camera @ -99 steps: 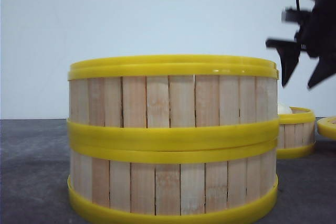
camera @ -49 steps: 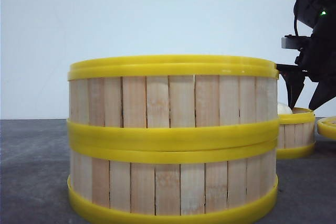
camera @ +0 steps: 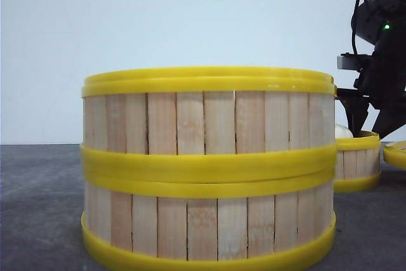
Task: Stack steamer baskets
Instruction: 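Lower the right gripper onto the rim of another bun-filled basket, then grip the rim with the right gripper and lift the basket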
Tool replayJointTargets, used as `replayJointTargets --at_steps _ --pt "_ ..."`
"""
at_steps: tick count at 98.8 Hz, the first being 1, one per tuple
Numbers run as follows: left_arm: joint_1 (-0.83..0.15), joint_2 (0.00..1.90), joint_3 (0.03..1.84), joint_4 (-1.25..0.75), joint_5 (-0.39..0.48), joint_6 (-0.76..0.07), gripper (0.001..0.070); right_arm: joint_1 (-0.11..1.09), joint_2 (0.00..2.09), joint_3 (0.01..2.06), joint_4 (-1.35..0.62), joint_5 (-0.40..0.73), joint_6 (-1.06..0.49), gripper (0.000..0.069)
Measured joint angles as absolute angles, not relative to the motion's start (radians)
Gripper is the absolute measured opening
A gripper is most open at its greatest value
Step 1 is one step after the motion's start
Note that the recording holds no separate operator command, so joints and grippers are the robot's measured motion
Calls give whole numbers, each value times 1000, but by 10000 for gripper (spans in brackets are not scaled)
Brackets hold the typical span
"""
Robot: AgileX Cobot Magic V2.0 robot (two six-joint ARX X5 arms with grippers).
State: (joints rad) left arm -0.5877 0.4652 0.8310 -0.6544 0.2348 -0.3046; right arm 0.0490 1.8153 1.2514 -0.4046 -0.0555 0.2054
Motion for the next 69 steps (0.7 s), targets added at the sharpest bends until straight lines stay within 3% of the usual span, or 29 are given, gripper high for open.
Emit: replayJointTargets --at_steps 12,34,69 --pt "-588 465 831 -654 235 -305 194 51 1830 1251 -410 -55 205 169" --pt "-588 465 831 -654 235 -305 194 54 1843 1254 -412 -56 209 35" --pt "-588 465 831 -654 229 -305 194 51 1834 1300 -450 -52 248 27"
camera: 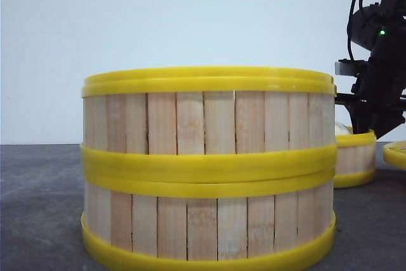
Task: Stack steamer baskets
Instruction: 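Grip the rim with the right gripper and lift the basket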
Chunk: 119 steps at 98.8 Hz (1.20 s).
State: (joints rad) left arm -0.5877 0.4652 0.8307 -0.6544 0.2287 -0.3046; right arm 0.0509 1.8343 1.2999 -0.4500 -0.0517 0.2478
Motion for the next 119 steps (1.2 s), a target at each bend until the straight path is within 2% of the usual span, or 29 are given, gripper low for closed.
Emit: replayJointTargets --at_steps 33,54,77,102,119 --pt "-588 465 831 -655 208 -305 194 49 1671 1426 -576 -73 223 25" --pt "-588 465 831 -661 207 -303 194 75 1510 1426 -652 -180 189 25" --pt "-588 465 831 -670 207 -292 194 180 1386 1426 -756 -264 146 25" --pt "-588 465 831 -671 206 -287 194 332 1368 1426 -879 -248 83 25" --pt "-588 465 831 -674 206 -282 194 435 1368 1426 -894 -191 55 25"
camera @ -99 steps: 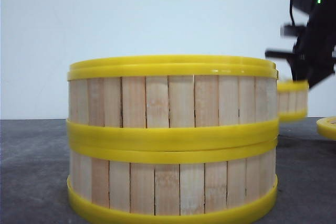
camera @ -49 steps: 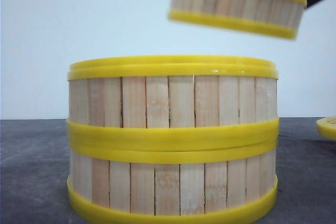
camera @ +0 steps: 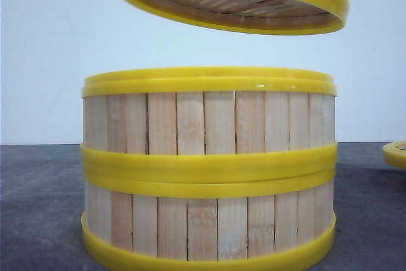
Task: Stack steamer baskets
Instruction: 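Grip the rim with the right gripper and lift the basket, then lower the held basket onto the top of the stack, right gripper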
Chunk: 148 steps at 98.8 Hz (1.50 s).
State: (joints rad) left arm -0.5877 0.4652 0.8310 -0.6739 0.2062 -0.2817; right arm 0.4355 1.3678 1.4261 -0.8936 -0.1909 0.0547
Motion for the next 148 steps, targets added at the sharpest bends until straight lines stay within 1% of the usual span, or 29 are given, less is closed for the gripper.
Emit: replayJointTargets --at_steps 8,23,43,82,148 --pt "-588 465 831 -674 206 -281 194 476 1368 1426 -894 -166 47 25" --pt "-588 466 831 -675 206 -281 194 510 1369 1426 -903 -163 38 25" --pt "-588 465 831 -676 206 -281 194 518 1395 1426 -928 -138 25 24" --pt "-588 466 831 -698 206 -281 194 550 1466 1426 -941 -139 4 24" --pt "-588 465 831 -707 206 -277 194 555 1546 1426 -940 -138 3 24"
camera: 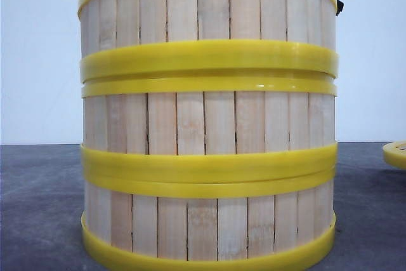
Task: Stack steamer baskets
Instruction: 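Lower the held basket onto the top of the stack, right gripper, then release the basket and move the right gripper to the woven lid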
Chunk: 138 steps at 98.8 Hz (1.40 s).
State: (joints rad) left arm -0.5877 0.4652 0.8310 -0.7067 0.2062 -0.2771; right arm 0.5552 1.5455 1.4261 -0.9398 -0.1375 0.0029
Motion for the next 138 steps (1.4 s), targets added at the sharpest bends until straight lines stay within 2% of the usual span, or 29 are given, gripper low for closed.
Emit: replayJointTargets --at_steps 20,35,46,65,90,116,138 --pt "-588 466 831 -707 206 -277 194 555 1550 1426 -942 -139 2 41" --pt "-588 465 831 -707 206 -273 194 558 1550 1427 -933 -154 4 240" --pt "-588 466 831 -707 206 -271 194 555 1548 1430 -920 -154 4 293" --pt "-588 466 831 -719 206 -269 194 533 1475 1430 -869 -143 7 304" --pt "-588 465 831 -726 206 -256 194 492 1259 1432 -838 -10 13 304" --pt "-588 465 831 -724 206 -251 194 434 1110 1433 -927 128 48 304" --pt "-588 465 831 -722 206 -243 194 307 1121 1436 -1041 133 57 306"
